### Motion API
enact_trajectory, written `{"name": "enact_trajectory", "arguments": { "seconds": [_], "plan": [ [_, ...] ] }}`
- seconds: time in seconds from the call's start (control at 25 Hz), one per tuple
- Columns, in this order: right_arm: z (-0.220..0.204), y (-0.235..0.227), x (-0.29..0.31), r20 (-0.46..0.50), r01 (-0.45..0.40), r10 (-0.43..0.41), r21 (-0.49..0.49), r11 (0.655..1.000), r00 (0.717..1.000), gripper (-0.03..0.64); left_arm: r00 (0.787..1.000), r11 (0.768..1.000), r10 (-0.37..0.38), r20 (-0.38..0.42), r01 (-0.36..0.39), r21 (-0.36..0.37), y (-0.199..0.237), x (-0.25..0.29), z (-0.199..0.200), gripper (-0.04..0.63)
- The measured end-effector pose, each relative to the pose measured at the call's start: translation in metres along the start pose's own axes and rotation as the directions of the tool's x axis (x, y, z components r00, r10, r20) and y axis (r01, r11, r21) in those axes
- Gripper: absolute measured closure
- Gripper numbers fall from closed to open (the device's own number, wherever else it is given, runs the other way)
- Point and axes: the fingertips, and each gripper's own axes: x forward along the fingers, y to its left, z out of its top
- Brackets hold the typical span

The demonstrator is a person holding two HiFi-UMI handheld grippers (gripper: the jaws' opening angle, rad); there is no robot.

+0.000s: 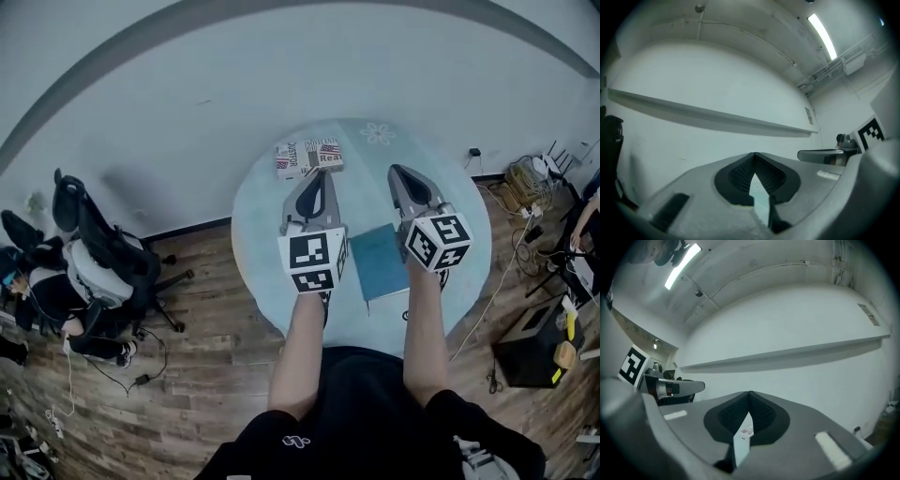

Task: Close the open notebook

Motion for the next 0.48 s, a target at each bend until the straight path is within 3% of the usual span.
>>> {"name": "enact_trajectory", "arguments": {
  "seconds": [0.48],
  "plan": [
    [-0.011, -0.014, -0.007, -0.032, -0.001, 0.000, -0.020, 1.000, 0.999, 0.606, 0.999, 0.999, -0.038, -0.028, 0.038, 0.022, -0.015, 0.012, -0.016, 0.592]
  ]
}}
